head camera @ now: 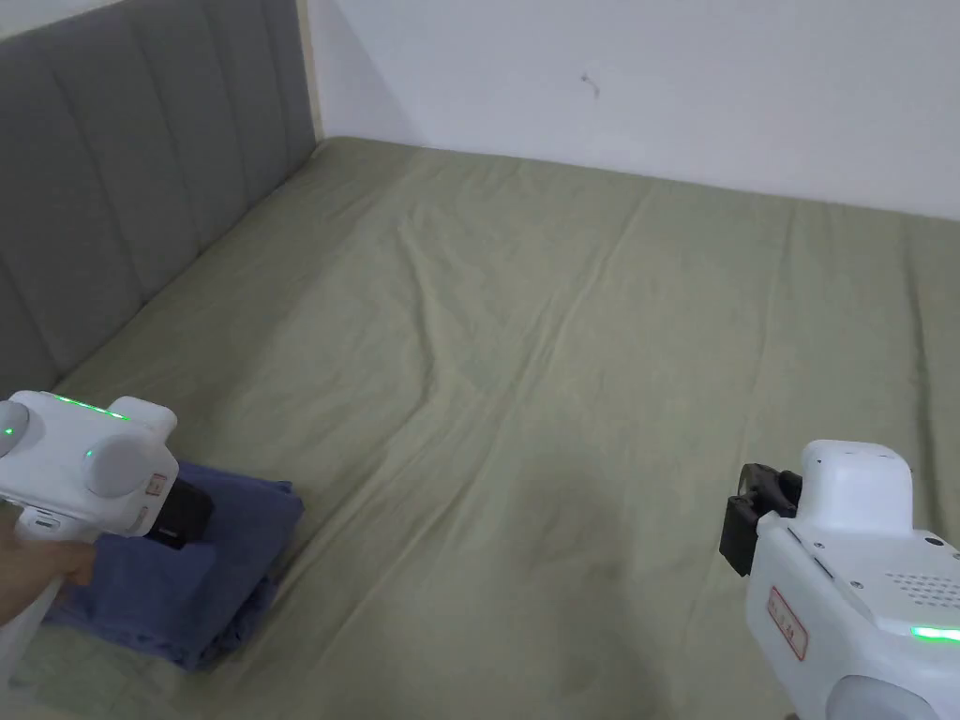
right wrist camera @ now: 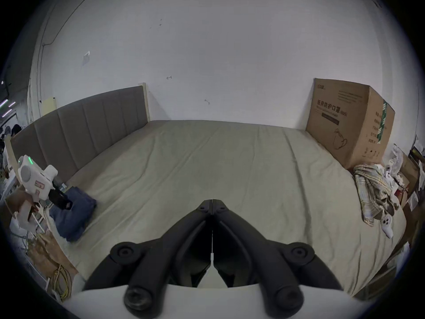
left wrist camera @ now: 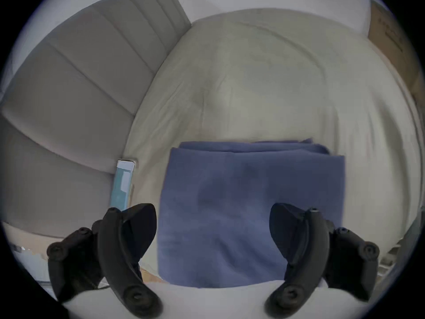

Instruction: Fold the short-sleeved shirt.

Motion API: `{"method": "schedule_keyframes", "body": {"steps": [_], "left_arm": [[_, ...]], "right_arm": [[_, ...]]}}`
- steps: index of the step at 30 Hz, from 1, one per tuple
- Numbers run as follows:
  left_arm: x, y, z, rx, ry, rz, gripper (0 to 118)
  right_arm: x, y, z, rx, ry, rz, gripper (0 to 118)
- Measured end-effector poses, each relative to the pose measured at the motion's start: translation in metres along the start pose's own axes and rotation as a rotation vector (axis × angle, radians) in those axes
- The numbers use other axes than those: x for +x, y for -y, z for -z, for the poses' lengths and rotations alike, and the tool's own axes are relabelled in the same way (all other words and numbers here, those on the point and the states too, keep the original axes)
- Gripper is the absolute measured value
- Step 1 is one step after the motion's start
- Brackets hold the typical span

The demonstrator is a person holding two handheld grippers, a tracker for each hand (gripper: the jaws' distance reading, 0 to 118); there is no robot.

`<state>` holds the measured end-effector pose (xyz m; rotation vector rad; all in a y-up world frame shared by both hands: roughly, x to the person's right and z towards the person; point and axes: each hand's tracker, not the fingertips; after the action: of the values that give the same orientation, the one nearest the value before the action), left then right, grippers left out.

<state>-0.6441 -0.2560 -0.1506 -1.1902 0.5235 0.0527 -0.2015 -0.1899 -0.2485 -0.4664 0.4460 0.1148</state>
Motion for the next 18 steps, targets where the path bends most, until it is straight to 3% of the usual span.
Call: {"method": "schedule_keyframes", "body": {"steps": [2,3,5,6,11,18], "left_arm": [[0.011,0.002,-0.013,0.004,0.008,0.002,101],[0.015,0.004,-0.017,0.016,0.030,0.000,91],[0.029,0.009,-0.038,0.068,0.120,-0.036,26],[0.036,0.010,-0.047,0.093,0.173,-0.062,0],[0.088,0.031,-0.094,0.186,0.376,-0.044,0],[0.151,0.038,-0.180,0.446,0.328,-0.034,0]], "right_arm": [[0.002,0.001,-0.003,0.000,0.003,-0.002,1],[0.003,0.001,-0.004,0.000,-0.001,0.002,1],[0.007,0.002,-0.009,0.002,-0.007,0.017,1],[0.009,0.003,-0.012,0.005,-0.005,0.022,1],[0.027,0.003,-0.026,0.023,0.006,0.048,1],[0.059,-0.005,-0.052,0.072,0.030,0.096,1]]}}
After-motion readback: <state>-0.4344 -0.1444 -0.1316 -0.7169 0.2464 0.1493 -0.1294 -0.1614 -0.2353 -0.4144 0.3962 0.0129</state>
